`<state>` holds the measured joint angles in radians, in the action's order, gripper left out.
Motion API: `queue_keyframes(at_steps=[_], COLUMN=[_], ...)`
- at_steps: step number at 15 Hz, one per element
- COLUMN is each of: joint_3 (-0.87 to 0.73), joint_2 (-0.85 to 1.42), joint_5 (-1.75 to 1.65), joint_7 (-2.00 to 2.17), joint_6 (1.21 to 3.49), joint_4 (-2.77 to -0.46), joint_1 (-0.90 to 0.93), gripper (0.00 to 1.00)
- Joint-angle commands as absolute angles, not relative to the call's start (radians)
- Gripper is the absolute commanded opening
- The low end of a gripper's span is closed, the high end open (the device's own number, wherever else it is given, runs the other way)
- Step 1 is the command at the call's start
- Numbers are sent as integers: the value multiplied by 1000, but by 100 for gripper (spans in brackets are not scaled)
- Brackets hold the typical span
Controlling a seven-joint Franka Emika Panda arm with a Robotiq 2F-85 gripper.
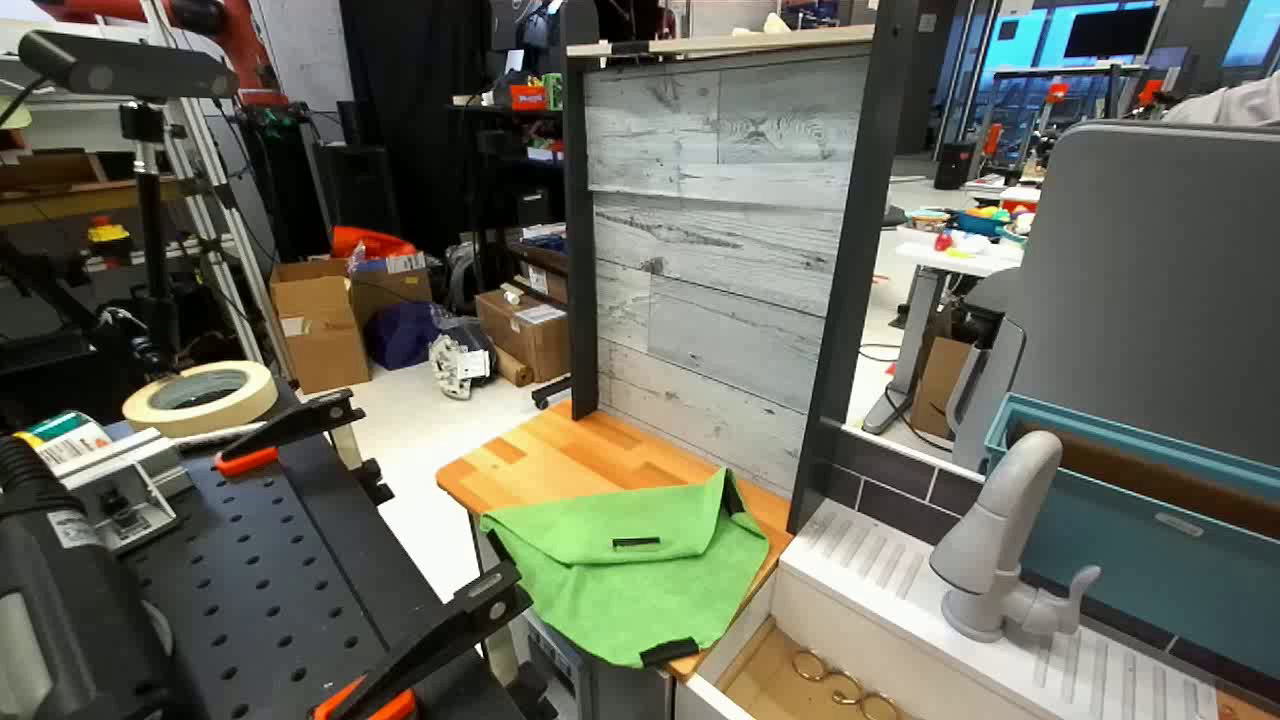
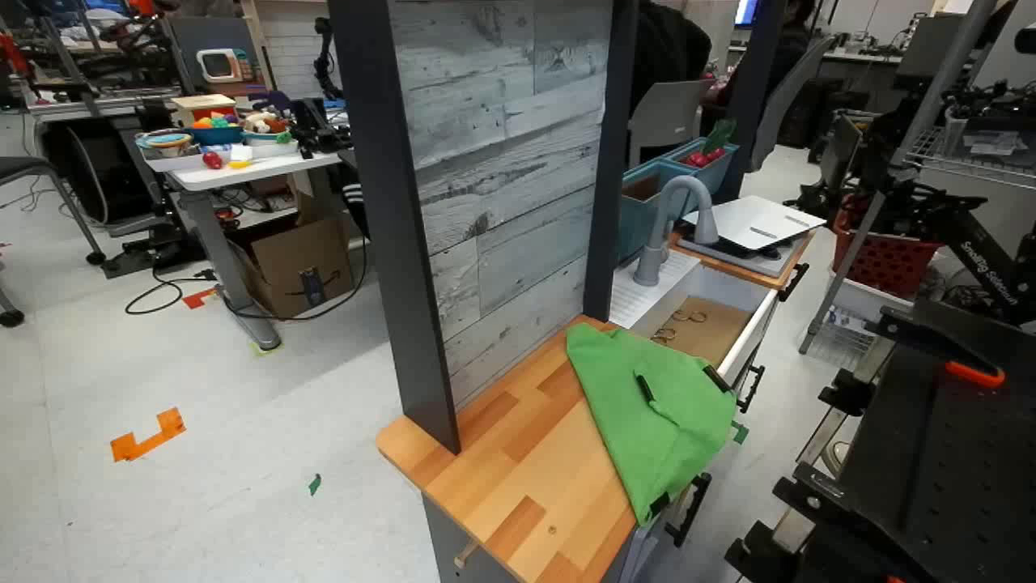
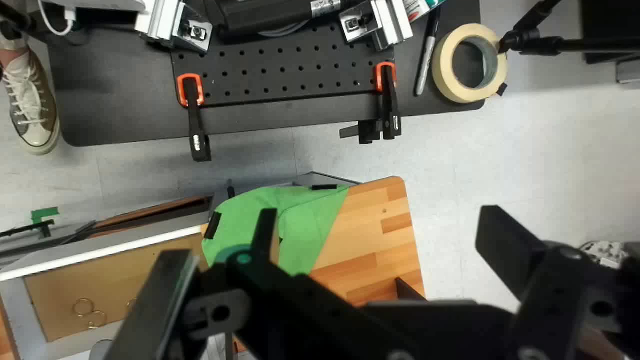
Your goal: Push the towel to the left
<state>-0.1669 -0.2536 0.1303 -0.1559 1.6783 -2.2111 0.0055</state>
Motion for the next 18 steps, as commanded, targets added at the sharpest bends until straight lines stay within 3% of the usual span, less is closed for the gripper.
queue_keyframes(at_steps=[1,11,18], joint_3=[-143,-120,-92], joint_2=[-252,-227,35], joint_5=[135,96,101], joint_7=[-161,-96,0], joint_6=[1676,1769,2246], joint_4=[-2209,-2234,-2282], joint_1=[-21,-25,-17], gripper=[100,100,100])
